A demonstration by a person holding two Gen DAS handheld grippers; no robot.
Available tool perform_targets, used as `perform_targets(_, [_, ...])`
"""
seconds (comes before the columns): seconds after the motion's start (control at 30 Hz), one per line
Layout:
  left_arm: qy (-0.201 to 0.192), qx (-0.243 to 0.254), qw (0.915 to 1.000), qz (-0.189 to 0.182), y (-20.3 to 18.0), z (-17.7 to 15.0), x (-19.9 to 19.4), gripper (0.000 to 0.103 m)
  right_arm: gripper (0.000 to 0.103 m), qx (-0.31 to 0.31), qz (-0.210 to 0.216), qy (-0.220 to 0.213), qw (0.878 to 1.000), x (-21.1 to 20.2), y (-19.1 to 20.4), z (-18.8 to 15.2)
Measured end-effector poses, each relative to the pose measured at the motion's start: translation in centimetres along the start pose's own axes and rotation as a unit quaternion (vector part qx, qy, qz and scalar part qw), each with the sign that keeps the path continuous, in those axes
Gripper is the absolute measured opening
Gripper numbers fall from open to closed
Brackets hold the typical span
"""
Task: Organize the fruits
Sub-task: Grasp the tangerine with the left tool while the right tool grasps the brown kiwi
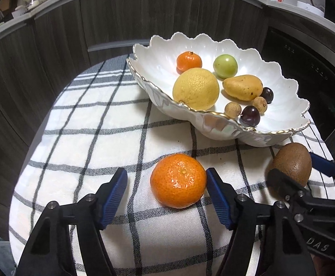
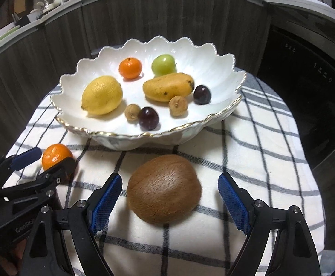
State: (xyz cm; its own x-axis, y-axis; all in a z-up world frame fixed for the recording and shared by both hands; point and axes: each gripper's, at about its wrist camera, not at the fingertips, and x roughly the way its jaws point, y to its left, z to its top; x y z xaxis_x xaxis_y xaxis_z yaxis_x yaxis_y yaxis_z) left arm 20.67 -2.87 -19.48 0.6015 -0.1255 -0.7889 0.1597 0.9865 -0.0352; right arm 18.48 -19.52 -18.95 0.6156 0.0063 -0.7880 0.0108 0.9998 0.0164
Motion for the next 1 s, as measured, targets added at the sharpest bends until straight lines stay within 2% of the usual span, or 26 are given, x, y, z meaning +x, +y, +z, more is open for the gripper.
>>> perform_targets(0.23, [0.008,0.004,0.9999,-0.012,-0.3,-0.3,0.4,0.056,0.075,0.003,0.013,0.023,1.000,1.3,0.1,-0.2])
perform_targets(0.27, [0.007,0.006,0.9999,-0.013,-0.4,-0.3,0.4,0.054,0.068,0.005,0.015,0.027,1.000,1.5,0.1,-0.3])
perform_targets(0.33, [0.008,0.012,0.9997,-0.020,-0.7,-0.1,0.4,0.047,0.065,0.007,0.017,0.028,0.999,1.6,0.0,-0.4])
perform_targets(0.63, [0.000,0.019,0.9998,-0.011,-0.7,-0.1,-0.5,0.045,0.064,0.011,0.018,0.026,0.999,1.3,-0.4,-0.6])
perform_targets(1.0, [-0.027,0.028,0.9992,-0.006,-0.9,0.5,-3.9,0.045,0.064,0.012,0.019,0.001,1.000,-1.7,-0.6,-0.2])
